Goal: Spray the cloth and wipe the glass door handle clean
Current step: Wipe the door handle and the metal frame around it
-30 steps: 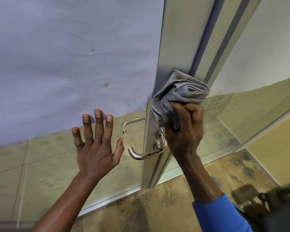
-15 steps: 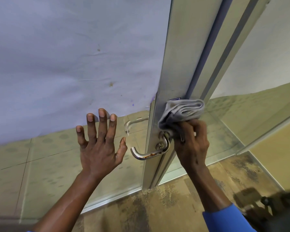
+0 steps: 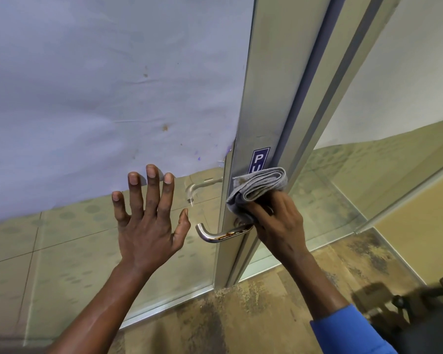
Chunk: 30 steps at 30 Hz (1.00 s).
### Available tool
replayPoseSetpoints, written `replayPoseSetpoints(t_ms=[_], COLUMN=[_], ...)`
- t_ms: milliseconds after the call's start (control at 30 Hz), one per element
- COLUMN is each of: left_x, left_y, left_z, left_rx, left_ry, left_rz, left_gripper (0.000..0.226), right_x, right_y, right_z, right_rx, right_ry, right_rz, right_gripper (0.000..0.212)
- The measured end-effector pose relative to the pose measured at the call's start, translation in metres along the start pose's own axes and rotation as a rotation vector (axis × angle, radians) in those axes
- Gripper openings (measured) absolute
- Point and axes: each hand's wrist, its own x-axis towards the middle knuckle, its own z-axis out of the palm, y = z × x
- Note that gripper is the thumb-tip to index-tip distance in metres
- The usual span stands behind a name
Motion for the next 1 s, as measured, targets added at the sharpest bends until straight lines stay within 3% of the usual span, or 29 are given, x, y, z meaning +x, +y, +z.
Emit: replayPoseSetpoints(t_ms=[100,300,400,500,567,767,867,1000], left_x=[0.000,-0.001,-0.001,-0.001,-0.001,-0.001,0.000,-0.002], left_y=[-0.001,-0.001,-0.001,-0.002,-0.002,-0.002,-0.002,-0.002], left_z=[-0.001,0.000,0.001,0.001,0.001,0.000,-0.001,0.001], left_rx=[-0.003,-0.013,-0.005,-0.006,-0.003,-0.005,-0.019,-0.019], left_ry=[-0.006,-0.010,-0.013,-0.016,-0.016,-0.021,-0.021,-0.026], left_rz=[-0.002,-0.006,-0.004,-0.002,-0.002,-0.001,0.002,-0.002], left_gripper=[0.119,0.116,0.113,0.112,0.110,0.110,0.110,0.110], right_x=[0.006,0.009,-0.001,-0.007,-0.009,-0.018,-0.016,-0.020], right_y=[0.003,-0.006,-0.012,-0.022,-0.036,-0.112,-0.131,-0.126], right_z=[-0.013,-0.033,-0.037,-0.039,-0.041,-0.035,-0.027,-0.032], right_rx=[0.050,0.286,0.353,0.334,0.210,0.136,0.071,0.091], right_ry=[-0.128,-0.414,-0.466,-0.496,-0.549,-0.445,-0.382,-0.368], right_rz=[0.054,0.300,0.357,0.382,0.406,0.271,0.176,0.247], right_gripper=[0.037,0.059,0.068,0.094,0.100,0.083,0.091,0.090])
